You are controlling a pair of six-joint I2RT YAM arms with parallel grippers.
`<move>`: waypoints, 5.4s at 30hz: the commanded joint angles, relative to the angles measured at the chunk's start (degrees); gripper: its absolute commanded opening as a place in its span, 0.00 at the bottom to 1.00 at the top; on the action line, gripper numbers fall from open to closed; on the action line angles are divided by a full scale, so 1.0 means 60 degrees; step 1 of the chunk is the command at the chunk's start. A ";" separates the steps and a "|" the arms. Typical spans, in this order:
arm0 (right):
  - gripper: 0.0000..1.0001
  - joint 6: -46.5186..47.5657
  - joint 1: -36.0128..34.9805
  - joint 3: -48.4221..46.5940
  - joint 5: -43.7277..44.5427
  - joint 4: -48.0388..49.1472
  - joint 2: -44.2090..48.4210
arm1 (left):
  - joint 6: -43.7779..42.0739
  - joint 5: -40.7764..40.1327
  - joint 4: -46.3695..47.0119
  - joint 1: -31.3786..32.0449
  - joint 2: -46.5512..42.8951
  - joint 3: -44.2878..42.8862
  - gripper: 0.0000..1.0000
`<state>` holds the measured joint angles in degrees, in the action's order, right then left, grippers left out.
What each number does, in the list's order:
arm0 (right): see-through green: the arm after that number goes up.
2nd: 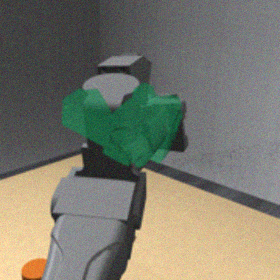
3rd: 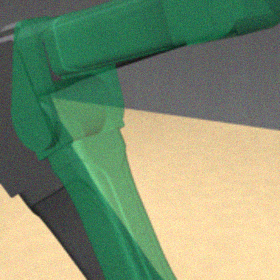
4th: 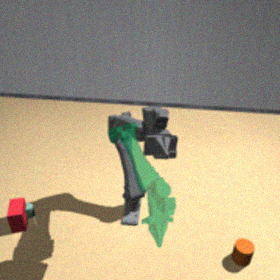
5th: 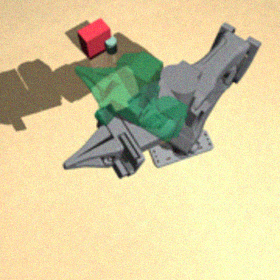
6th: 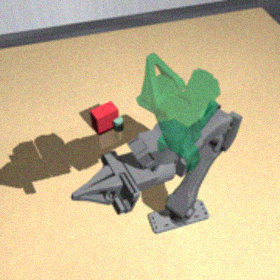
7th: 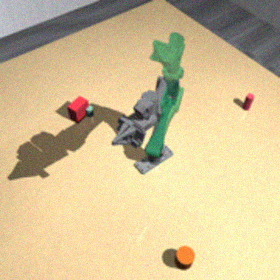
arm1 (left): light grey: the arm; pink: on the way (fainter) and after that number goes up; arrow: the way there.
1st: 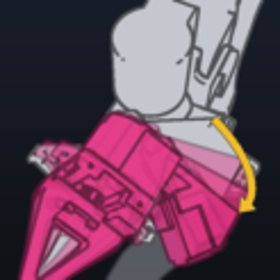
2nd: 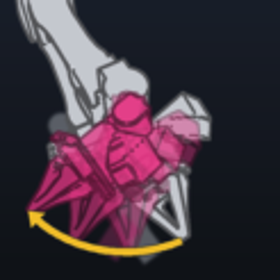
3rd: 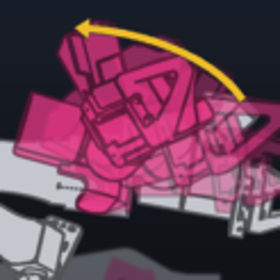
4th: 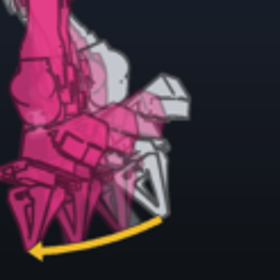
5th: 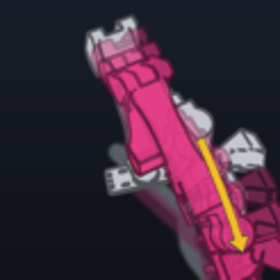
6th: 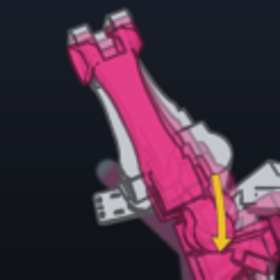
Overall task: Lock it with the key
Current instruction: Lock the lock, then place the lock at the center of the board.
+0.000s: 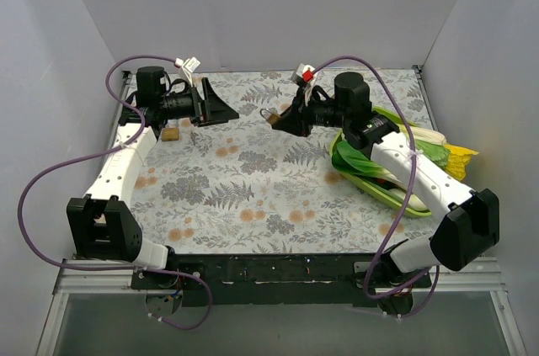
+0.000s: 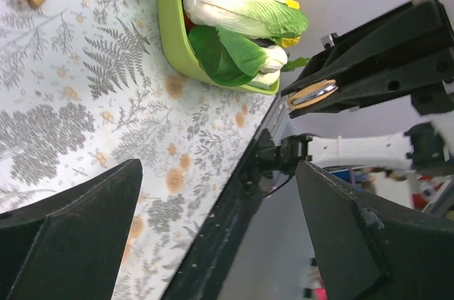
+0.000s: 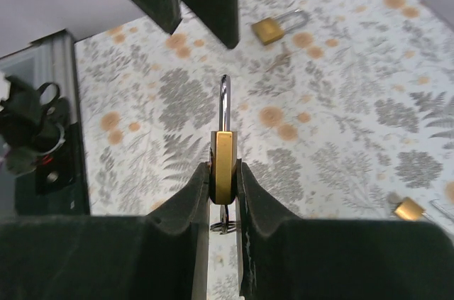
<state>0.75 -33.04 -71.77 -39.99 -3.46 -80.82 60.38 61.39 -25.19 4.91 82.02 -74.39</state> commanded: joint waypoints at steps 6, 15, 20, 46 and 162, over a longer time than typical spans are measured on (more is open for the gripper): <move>0.01 -0.0682 -0.0923 -0.0168 0.3687 0.2407 -0.0051 | 0.3120 -0.1120 0.1122 0.0061 -0.0501 0.0518 0.98; 0.01 -0.1209 -0.2257 0.0008 0.5710 0.3111 -0.0490 | 0.3266 -0.1207 0.1532 0.0061 -0.0530 0.0577 0.98; 0.01 -0.1297 -0.2521 -0.0153 0.6371 0.3214 -0.0768 | 0.3486 -0.1047 0.1854 0.0061 -0.0705 0.1016 0.96; 0.01 -0.1708 -0.3180 -0.0593 0.6606 0.3712 -0.1545 | 0.4219 -0.0724 0.3114 0.0412 -0.1043 0.1837 0.64; 0.01 -0.0272 -0.1672 0.1839 0.3354 0.1398 0.0784 | -0.5815 -1.0389 -0.5250 -0.1946 0.4479 -0.0961 0.00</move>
<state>-1.48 -43.62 -61.12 -19.66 3.03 -78.83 26.61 3.51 -58.06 -6.79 108.57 -80.71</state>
